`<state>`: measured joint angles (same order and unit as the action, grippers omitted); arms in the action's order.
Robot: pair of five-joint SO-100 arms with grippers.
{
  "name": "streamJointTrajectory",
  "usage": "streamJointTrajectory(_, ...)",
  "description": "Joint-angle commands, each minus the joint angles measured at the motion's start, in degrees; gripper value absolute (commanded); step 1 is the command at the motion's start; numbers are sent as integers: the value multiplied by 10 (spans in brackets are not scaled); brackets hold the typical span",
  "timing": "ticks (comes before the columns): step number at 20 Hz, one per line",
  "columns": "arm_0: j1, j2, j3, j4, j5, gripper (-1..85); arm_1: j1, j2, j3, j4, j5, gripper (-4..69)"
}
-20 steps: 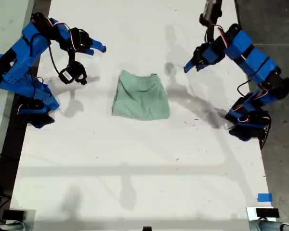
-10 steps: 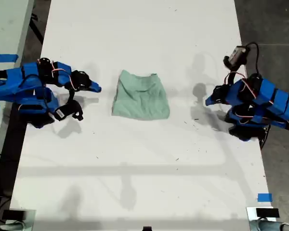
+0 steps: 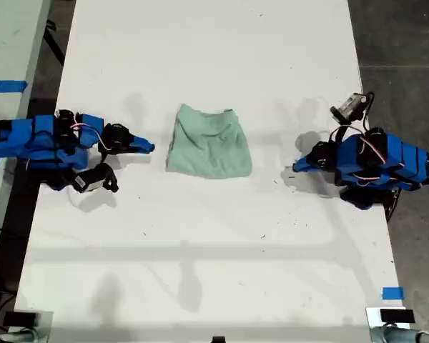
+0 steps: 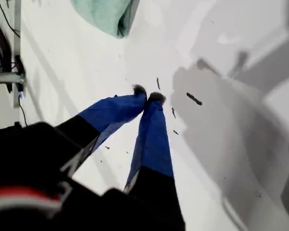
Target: Fold tshirt
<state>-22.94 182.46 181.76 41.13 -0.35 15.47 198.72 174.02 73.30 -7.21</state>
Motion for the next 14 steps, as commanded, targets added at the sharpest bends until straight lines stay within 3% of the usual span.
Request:
streamJointTrajectory(1, -4, 240, -1, 218, -20, 87, -5, 9, 12, 4, -24, 44)
streamJointTrajectory(3, -9, 234, 7, 214, -25, 107, 2, 10, 12, 4, -34, 46)
streamJointTrajectory(4, -9, 238, 5, 216, -28, 110, 3, 10, 12, 4, -80, 47)
streamJointTrajectory(7, -11, 238, 5, 216, -28, 114, 4, 10, 12, 4, -417, 46)
streamJointTrajectory(14, -11, 238, 5, 216, -28, 114, 0, 10, 12, 4, -406, 35)
